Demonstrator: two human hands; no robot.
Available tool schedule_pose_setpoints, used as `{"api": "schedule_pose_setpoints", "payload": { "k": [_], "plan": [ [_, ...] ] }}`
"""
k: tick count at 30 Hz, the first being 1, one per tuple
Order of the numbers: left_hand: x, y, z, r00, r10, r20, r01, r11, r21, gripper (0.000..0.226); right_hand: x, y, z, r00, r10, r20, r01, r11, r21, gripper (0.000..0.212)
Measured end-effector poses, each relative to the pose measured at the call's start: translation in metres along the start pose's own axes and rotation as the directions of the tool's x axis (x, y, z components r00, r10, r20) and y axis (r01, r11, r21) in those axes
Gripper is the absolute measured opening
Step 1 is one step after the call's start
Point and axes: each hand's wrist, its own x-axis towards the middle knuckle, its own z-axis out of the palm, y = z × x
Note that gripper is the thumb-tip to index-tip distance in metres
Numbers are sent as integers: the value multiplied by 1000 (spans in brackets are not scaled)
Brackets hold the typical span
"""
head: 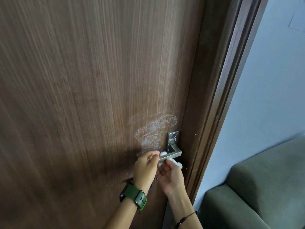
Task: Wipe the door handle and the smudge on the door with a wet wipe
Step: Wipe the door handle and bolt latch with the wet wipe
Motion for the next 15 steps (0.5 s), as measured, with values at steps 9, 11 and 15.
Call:
{"api": "schedule_pose_setpoints", "payload": {
  "k": [9,11,15],
  "plan": [
    [6,-3,5,991,93,93,-117,945,306,23,10,-51,-15,553,-789,269,583,136,-801,30],
    [7,-3,10,988,99,119,-133,937,322,25,11,-59,-5,403,-757,515,473,-309,-825,10],
    [8,-2,14,979,148,138,-191,902,387,27,18,-48,2,600,-619,507,364,-354,-862,14]
  ]
}}
